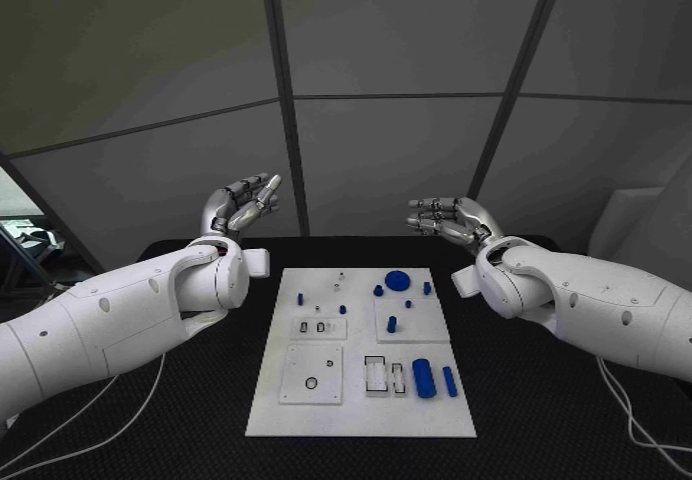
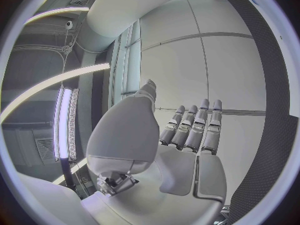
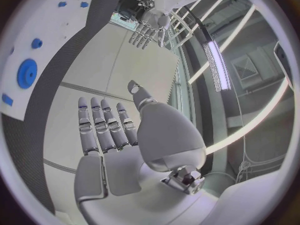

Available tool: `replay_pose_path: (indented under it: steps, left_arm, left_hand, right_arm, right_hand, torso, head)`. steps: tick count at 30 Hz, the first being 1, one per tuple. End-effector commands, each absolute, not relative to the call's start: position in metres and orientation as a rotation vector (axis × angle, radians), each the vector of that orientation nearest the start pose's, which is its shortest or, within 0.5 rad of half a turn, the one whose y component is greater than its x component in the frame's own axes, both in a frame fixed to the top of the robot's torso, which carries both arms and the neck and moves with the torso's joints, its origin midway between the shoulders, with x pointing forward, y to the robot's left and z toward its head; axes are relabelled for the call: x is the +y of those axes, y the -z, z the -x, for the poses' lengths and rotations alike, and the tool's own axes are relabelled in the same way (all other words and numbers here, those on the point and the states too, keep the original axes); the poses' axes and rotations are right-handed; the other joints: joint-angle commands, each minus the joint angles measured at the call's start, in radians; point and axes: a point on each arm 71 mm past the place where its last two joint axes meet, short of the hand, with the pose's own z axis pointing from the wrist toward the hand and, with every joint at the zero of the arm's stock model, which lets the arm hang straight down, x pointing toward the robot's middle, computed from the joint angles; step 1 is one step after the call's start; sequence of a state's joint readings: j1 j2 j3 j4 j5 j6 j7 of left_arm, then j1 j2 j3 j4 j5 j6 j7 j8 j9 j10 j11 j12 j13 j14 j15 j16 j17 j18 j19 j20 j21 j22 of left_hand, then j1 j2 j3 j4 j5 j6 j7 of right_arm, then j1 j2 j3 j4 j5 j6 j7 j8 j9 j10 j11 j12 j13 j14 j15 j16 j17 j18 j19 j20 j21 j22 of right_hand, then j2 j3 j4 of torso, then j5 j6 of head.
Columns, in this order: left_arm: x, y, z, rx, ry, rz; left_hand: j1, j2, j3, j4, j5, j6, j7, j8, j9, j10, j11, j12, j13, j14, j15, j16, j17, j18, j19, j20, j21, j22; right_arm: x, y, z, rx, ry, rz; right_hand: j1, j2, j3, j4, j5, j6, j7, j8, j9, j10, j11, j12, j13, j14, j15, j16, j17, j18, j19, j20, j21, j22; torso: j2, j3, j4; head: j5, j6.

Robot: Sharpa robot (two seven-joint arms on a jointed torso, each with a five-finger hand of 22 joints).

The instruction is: Assemble the parts on the task board

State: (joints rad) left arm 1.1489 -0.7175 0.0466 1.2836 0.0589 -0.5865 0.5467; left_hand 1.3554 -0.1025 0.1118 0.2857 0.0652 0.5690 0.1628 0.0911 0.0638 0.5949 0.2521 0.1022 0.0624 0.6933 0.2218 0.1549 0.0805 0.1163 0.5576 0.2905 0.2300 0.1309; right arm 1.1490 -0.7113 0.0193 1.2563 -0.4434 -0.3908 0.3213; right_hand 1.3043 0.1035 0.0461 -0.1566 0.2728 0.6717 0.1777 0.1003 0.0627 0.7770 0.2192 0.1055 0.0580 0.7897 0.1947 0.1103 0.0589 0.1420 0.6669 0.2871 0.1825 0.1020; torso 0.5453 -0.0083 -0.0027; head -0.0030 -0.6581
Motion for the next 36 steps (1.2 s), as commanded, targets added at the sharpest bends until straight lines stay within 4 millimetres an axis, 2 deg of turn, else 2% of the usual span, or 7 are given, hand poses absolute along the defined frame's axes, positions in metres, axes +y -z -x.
replay_pose_path:
  steps: [1,5,14,19,25,32,36]
  left_arm:
    - [0.238,0.177,-0.532,1.015,1.310,1.140]
    - [0.242,0.174,-0.527,1.023,1.312,1.104]
    - [0.242,0.169,-0.515,1.057,1.343,1.087]
    - [0.239,0.164,-0.504,1.082,1.379,1.073]
    - [0.236,0.158,-0.491,1.114,1.419,1.066]
    - [0.226,0.152,-0.478,1.154,1.487,1.066]
    - [0.220,0.150,-0.476,1.165,1.519,1.068]
  left_hand:
    - [0.013,0.023,0.010,-0.013,-0.006,0.106,0.116,0.021,0.008,0.185,-0.016,0.040,0.011,0.109,-0.022,0.036,0.009,0.046,0.094,-0.003,0.054,0.022]
    - [0.036,0.028,-0.004,-0.050,-0.008,0.254,0.095,0.040,0.011,0.254,-0.038,0.048,0.002,0.210,-0.050,0.062,0.010,0.066,0.182,-0.010,0.112,0.043]
    - [0.050,0.041,-0.028,-0.092,-0.008,0.311,0.083,0.042,0.005,0.316,-0.054,0.049,0.002,0.284,-0.070,0.062,0.012,0.067,0.248,-0.029,0.168,0.064]
    - [0.058,0.047,-0.031,-0.108,-0.008,0.328,0.079,0.042,0.004,0.333,-0.059,0.047,0.002,0.301,-0.075,0.059,0.015,0.067,0.261,-0.035,0.183,0.071]
    - [0.058,0.049,-0.037,-0.120,-0.009,0.331,0.080,0.036,0.003,0.337,-0.059,0.041,0.002,0.314,-0.077,0.057,0.018,0.067,0.273,-0.039,0.197,0.077]
    - [0.059,0.050,-0.041,-0.127,-0.008,0.326,0.082,0.028,0.001,0.332,-0.057,0.034,0.001,0.318,-0.077,0.055,0.020,0.066,0.279,-0.041,0.206,0.081]
    - [0.061,0.050,-0.041,-0.131,-0.008,0.325,0.082,0.026,0.001,0.331,-0.057,0.032,0.001,0.318,-0.077,0.053,0.020,0.065,0.279,-0.041,0.207,0.082]
  right_arm:
    - [-0.214,0.188,-0.532,1.471,-1.132,-0.471]
    - [-0.214,0.181,-0.533,1.493,-1.069,-0.333]
    - [-0.211,0.170,-0.537,1.514,-0.968,-0.170]
    - [-0.204,0.164,-0.536,1.541,-0.896,-0.045]
    - [-0.192,0.160,-0.533,1.608,-0.776,0.107]
    - [-0.178,0.159,-0.529,1.637,-0.645,0.268]
    - [-0.172,0.160,-0.528,1.637,-0.599,0.335]
  right_hand:
    - [0.039,-0.005,0.048,-0.049,0.000,0.232,0.053,0.016,0.004,0.222,-0.040,0.013,0.004,0.239,-0.050,0.030,0.008,0.043,0.136,-0.021,0.078,0.023]
    - [0.017,-0.016,0.092,-0.063,-0.001,0.280,0.045,0.002,0.003,0.287,-0.058,-0.007,0.004,0.331,-0.075,0.037,0.014,0.043,0.188,-0.049,0.120,0.038]
    - [-0.007,-0.039,0.147,-0.076,-0.010,0.331,0.024,-0.012,0.004,0.381,-0.083,-0.021,0.007,0.457,-0.116,0.056,0.042,0.043,0.257,-0.089,0.189,0.068]
    - [0.000,-0.058,0.159,-0.089,-0.013,0.381,-0.003,-0.007,0.007,0.448,-0.115,-0.023,0.009,0.610,-0.164,0.122,0.094,0.040,0.358,-0.146,0.310,0.133]
    - [-0.012,-0.075,0.161,-0.085,-0.013,0.393,-0.009,-0.019,0.004,0.448,-0.127,-0.044,0.006,0.720,-0.190,0.202,0.162,0.039,0.403,-0.179,0.426,0.202]
    - [-0.042,-0.104,0.182,-0.066,-0.035,0.378,-0.009,-0.037,0.003,0.364,-0.123,-0.045,0.005,0.721,-0.191,0.437,0.320,0.039,0.416,-0.186,0.564,0.289]
    - [-0.043,-0.122,0.193,-0.051,-0.055,0.357,-0.014,-0.036,0.003,0.346,-0.121,-0.042,0.007,0.718,-0.192,0.716,0.574,0.037,0.425,-0.182,0.658,0.361]
  torso:
    - [0.015,0.0015,0.0003]
    - [0.027,0.0013,0.0019]
    - [0.061,-0.0006,0.0075]
    - [0.087,-0.0016,0.0139]
    - [0.123,-0.0039,0.0226]
    - [0.156,-0.0071,0.0305]
    - [0.169,-0.0099,0.0334]
  head:
    - [-0.004,0.003]
    - [-0.005,0.009]
    - [-0.008,0.011]
    - [-0.014,0.016]
    - [-0.025,0.019]
    - [-0.034,0.027]
    - [-0.039,0.031]
